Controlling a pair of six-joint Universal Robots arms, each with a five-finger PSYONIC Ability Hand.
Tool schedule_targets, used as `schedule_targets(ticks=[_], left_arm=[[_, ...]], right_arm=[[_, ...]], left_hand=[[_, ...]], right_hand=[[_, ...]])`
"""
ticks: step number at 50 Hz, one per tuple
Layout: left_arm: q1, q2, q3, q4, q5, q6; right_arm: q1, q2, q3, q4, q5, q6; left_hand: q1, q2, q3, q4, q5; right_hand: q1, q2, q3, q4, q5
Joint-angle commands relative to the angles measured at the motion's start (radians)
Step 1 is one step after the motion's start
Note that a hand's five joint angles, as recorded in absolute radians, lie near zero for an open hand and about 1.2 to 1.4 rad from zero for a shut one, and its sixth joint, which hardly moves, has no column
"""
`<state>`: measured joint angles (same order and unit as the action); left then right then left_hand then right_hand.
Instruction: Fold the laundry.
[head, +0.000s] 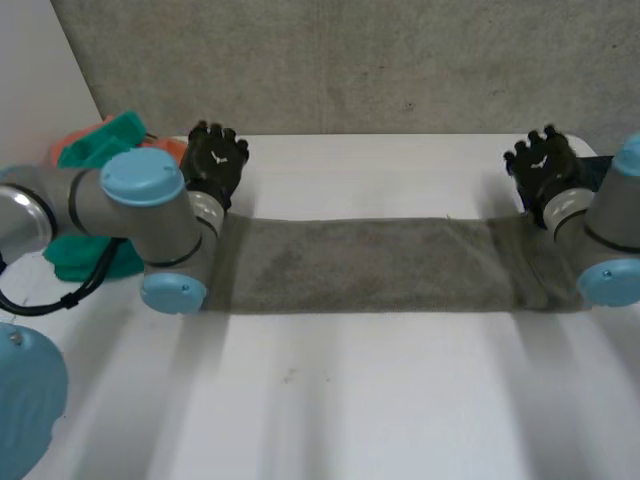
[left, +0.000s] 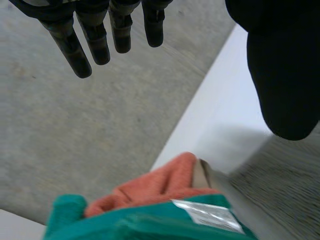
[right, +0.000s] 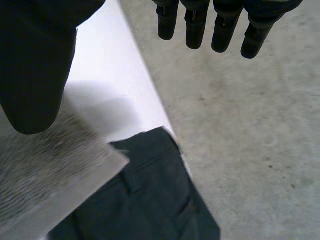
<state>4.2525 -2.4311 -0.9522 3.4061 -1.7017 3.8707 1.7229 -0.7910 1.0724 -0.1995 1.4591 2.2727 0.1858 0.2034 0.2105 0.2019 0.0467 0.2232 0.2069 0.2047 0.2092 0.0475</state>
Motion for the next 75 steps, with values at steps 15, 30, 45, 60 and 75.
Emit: schedule_targets(ticks=[15, 30, 45, 60, 75], left_arm=[[-0.002, 0.455, -0.545, 0.002, 0.065, -0.272], [0.003, 0.458, -0.612, 0.015, 0.103, -0.362], [0.007, 0.494, -0.617, 0.013, 0.1, -0.361], [0.017, 0.592, -0.674, 0.013, 0.099, -0.364], [0.041, 0.661, -0.746, 0.015, 0.099, -0.364]], right_arm=[[-0.232, -0.323, 0.409, 0.364, -0.298, 0.223], [-0.266, -0.203, 0.485, 0.111, -0.318, 0.209], [-0.396, -0.301, 0.48, 0.083, -0.166, 0.053], [-0.163, -0.381, 0.445, 0.032, -0.172, -0.144], [0.553, -0.157, 0.376, -0.158, -0.339, -0.219]], left_hand=[[-0.011, -0.029, -0.036, -0.027, -0.047], [-0.01, -0.028, -0.035, -0.027, -0.046], [-0.011, -0.029, -0.036, -0.027, -0.047], [-0.011, -0.029, -0.036, -0.027, -0.047], [-0.011, -0.029, -0.036, -0.027, -0.047]], right_hand=[[0.27, 0.286, 0.288, 0.284, 0.271], [0.617, 0.634, 0.636, 0.632, 0.619], [1.173, 1.189, 1.192, 1.187, 1.174], [1.173, 1.189, 1.192, 1.187, 1.174], [1.173, 1.189, 1.192, 1.187, 1.174]])
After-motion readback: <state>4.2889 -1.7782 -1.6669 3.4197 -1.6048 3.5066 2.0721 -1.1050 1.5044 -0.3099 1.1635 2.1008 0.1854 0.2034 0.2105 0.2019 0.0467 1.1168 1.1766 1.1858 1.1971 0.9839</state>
